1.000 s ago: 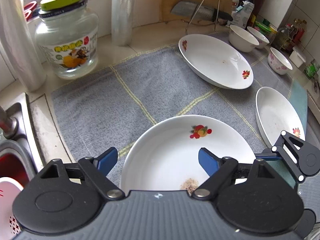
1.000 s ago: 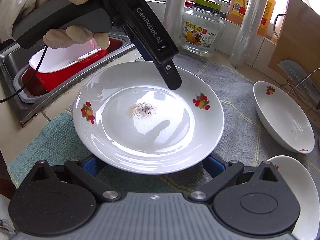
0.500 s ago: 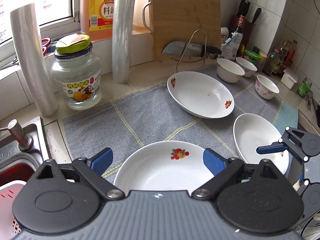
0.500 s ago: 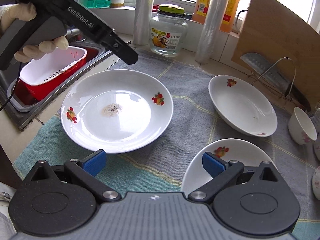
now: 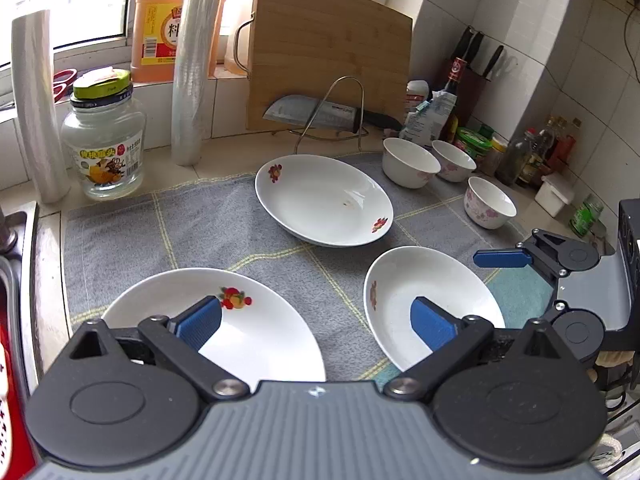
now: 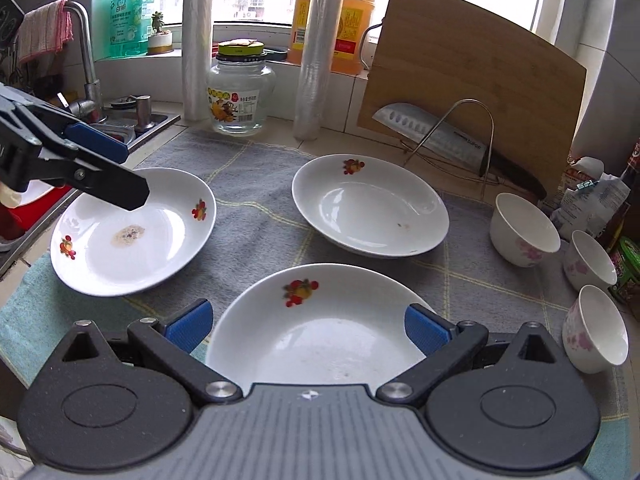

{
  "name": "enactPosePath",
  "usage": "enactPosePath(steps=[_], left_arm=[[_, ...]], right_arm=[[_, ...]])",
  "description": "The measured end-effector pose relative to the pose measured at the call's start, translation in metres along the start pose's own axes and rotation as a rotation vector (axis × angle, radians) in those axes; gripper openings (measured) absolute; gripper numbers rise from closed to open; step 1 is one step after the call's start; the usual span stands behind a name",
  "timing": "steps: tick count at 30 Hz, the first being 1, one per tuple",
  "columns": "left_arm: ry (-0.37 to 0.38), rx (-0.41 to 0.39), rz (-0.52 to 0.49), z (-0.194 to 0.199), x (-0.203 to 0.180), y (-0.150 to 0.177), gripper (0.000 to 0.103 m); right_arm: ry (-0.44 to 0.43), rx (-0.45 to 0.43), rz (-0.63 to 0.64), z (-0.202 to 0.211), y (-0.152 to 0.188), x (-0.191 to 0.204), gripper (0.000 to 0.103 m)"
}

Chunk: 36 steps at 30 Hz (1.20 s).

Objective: Organize plates and bowls
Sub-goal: 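Move the left gripper to the plate on the EVERY DAY card and grasp its rim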

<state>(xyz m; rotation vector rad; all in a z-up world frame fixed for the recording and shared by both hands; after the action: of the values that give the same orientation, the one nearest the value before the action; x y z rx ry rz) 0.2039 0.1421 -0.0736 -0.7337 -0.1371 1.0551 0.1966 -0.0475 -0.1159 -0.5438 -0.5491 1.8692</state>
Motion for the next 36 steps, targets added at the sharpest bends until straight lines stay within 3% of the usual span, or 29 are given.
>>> enactPosePath(steps=[11,17,24,36], left_arm=[[-0.152,-0.030,0.125,-0.019,-0.074,0.030,0.100],[-0.172,-0.004,0.123,-0.025,-0.087,0.041,0.100],[-0.125,0.034,0.016,-0.036,-0.092,0.053,0.100],[-0.046,0.087,-0.106,-0.047,-0.083,0.064,0.100]], right_arm=[[-0.110,-0.031,0.068,0.013,0.028,-0.059,0.103],[-0.110,-0.032,0.080,0.016,0.035,-0.064,0.103],[-0.058,0.004,0.027,0.013,0.043,-0.063,0.103],[-0.069,0.028,-0.083,0.024,0.077,-0.066,0.103]])
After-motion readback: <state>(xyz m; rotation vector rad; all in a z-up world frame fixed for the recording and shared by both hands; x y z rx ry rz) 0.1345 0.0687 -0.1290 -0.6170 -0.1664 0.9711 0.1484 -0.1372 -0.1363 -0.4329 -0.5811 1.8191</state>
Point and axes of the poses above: each gripper's, at about its wrist camera, not at the fingertips, and z roughly against the way its jaws point, x to its left, y to its underside, the point moved 3 cm from there along -z, roughly the way its jaws point, and after that the axes turned 7 degrees about x, right-handed, at the moved point
